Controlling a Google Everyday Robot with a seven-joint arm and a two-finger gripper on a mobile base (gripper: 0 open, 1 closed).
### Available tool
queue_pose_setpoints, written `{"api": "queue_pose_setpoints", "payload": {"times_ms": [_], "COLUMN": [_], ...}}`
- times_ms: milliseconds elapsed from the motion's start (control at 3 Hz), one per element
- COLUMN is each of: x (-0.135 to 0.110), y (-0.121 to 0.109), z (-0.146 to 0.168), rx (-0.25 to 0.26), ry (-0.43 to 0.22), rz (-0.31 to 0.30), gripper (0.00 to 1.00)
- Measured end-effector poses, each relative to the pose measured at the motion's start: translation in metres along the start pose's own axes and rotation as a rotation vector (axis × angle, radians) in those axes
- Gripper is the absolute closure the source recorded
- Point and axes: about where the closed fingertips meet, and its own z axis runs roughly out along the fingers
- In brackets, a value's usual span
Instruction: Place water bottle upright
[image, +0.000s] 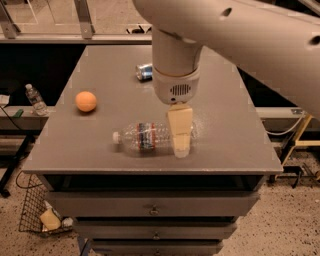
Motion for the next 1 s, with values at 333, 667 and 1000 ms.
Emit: {"api": "queue_pose_setpoints", "payload": {"times_ms": [333, 667, 1000], "x": [-0.013, -0.022, -0.029], "y": [-0.002, -0.005, -0.007], "z": [0.021, 0.038, 0.049], "rx": [-0.038, -0.071, -0.093], "ry": [0.058, 0.094, 0.106], "rz": [-0.026, -0.037, -0.038], "gripper": [0.0, 0.0, 0.26]}}
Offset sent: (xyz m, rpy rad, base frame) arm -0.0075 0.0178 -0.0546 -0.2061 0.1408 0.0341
